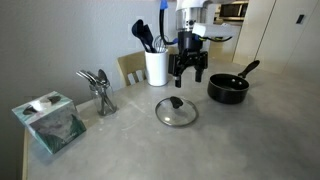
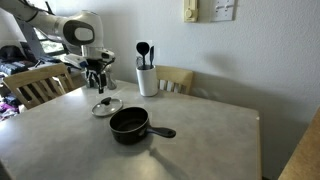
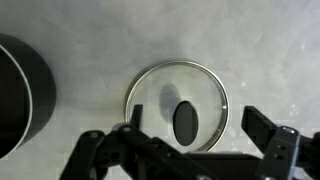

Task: Pick up the lid from the table and close the pot

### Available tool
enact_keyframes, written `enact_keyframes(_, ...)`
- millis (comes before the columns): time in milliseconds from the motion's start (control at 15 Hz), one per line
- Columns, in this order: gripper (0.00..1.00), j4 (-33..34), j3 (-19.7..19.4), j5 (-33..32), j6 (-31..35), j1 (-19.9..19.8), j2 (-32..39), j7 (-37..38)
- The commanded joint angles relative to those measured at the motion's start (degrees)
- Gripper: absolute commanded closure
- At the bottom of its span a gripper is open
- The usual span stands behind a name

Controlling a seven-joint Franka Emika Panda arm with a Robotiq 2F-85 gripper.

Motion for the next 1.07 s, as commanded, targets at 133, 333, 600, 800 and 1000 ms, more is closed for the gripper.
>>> enact_keyframes(133, 0.00, 6.7, -0.9, -3.9, -2.8, 1.9, 6.9, 3.4)
enact_keyframes(333, 0.00, 9.9, -0.8, -4.8, -1.7, 1.9, 10.1, 2.6)
enact_keyframes(600, 0.00, 9.9, -0.3, -3.9, -0.6, 1.6, 10.5, 1.8)
enact_keyframes(800, 0.00, 11.5, -0.3, -3.9, -0.6, 1.5, 11.7, 1.3)
enact_keyframes(1000, 0.00, 12.1, -1.0, -4.5, -1.0, 2.2, 12.6, 3.3)
